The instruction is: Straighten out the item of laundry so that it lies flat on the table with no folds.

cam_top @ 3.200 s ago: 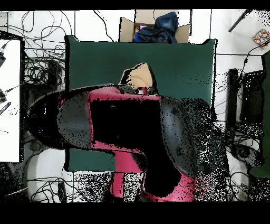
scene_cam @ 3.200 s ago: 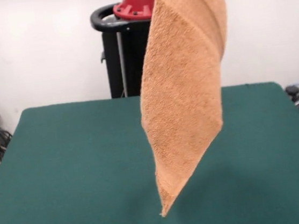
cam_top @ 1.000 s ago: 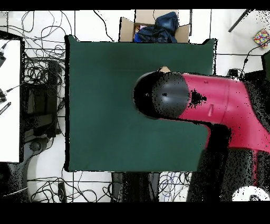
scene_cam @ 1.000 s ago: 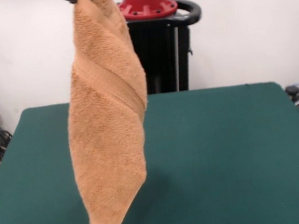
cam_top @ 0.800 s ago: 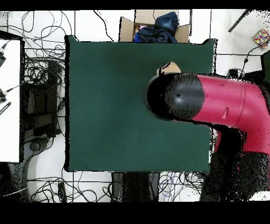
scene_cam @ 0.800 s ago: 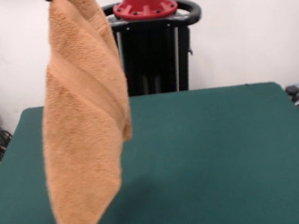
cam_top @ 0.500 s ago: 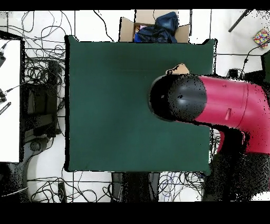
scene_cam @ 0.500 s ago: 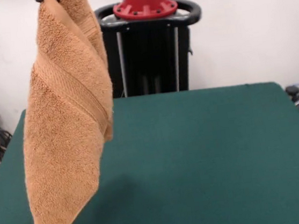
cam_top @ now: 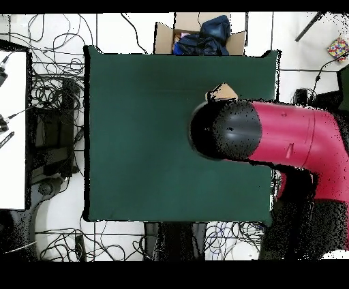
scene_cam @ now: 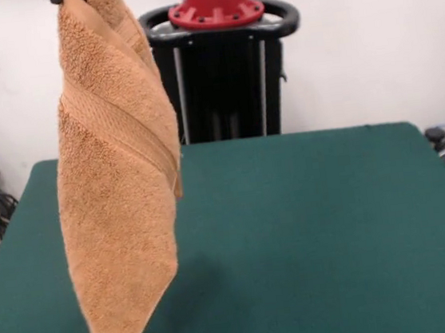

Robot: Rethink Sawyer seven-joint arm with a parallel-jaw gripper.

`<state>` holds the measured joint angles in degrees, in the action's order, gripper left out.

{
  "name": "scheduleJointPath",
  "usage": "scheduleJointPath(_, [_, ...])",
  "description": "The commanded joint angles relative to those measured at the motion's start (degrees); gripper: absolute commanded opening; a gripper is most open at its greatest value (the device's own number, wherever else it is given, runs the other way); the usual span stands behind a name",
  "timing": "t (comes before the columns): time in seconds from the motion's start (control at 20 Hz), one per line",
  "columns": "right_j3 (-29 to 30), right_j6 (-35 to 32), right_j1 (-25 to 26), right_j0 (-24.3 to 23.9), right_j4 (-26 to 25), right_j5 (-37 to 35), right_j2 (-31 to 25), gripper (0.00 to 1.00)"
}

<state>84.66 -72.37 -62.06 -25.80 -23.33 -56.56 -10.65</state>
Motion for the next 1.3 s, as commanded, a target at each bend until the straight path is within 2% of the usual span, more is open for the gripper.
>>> scheduleJointPath(0.05, [9.09,8.63,-1.59,0.33,-2.88,5.36,-3.84,0.00])
scheduleJointPath(0.6, [14.41,1.51,-3.16,3.41,-6.73,11.55,-1.06,0.00])
scheduleJointPath(1.3, [18.14,-5.38,-0.04,5.23,-10.31,16.33,1.25,0.00])
